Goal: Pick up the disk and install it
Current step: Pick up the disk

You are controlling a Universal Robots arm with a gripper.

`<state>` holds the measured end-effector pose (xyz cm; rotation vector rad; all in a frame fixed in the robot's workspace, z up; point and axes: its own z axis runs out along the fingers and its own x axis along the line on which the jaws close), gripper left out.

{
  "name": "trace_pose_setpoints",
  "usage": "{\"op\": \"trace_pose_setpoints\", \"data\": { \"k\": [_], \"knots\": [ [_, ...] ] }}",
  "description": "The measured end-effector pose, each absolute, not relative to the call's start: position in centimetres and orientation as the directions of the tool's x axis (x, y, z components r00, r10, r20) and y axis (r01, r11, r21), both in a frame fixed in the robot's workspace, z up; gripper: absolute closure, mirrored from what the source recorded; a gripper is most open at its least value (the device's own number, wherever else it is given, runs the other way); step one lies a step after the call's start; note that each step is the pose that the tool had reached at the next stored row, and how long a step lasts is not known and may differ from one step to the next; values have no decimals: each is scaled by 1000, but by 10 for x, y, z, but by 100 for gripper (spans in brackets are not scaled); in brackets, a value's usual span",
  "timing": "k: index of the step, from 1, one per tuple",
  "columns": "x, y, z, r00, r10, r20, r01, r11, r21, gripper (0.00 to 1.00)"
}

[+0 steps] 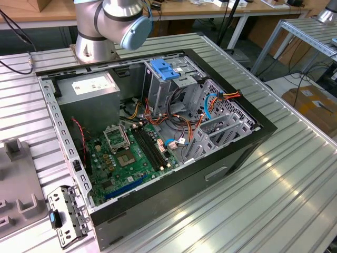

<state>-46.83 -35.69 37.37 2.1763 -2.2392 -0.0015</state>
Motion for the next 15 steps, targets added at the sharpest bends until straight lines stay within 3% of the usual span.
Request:
{"op": "trace_pose_setpoints", "data": {
  "k": [15],
  "knots": [
    [-467,-357,382,-28,-1000,13,-999,29,14,63]
  ]
}}
